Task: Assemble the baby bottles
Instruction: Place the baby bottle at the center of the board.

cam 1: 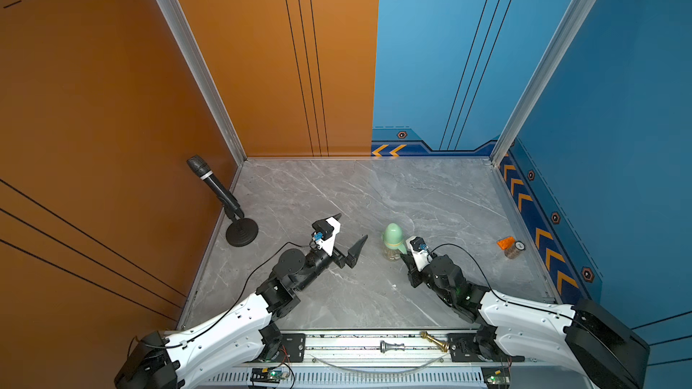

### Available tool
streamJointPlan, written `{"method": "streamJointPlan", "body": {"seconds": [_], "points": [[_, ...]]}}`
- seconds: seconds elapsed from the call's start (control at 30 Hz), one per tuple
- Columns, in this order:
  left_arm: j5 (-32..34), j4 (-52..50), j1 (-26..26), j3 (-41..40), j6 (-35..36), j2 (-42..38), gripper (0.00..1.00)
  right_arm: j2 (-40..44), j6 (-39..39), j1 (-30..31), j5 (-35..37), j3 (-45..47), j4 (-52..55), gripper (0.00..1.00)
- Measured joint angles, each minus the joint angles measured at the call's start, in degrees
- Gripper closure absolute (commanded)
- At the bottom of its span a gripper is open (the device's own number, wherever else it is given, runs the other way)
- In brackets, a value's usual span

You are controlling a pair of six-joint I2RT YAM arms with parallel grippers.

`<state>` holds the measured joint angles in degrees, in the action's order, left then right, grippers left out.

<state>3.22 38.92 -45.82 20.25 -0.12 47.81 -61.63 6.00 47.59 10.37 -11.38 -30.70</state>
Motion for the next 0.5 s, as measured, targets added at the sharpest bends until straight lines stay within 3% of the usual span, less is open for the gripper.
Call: {"method": "streamJointPlan", "body": {"seconds": [0.17, 0.27, 0.5], "points": [[0.3, -0.6, 0.0, 0.1, 0.8, -0.4, 0.02, 0.0, 0.7, 0.0, 0.0, 0.0, -0.3, 0.68], [0.3, -1.1, 0.0, 0.1, 1.1, -0.7, 0.02, 0.0, 1.1, 0.0, 0.0, 0.0, -0.3, 0.64], [0.4, -1.5, 0.0, 0.1, 1.4, -1.4, 0.02, 3.1, 2.5, 0.0, 0.4, 0.0, 1.8, 0.41]]}}
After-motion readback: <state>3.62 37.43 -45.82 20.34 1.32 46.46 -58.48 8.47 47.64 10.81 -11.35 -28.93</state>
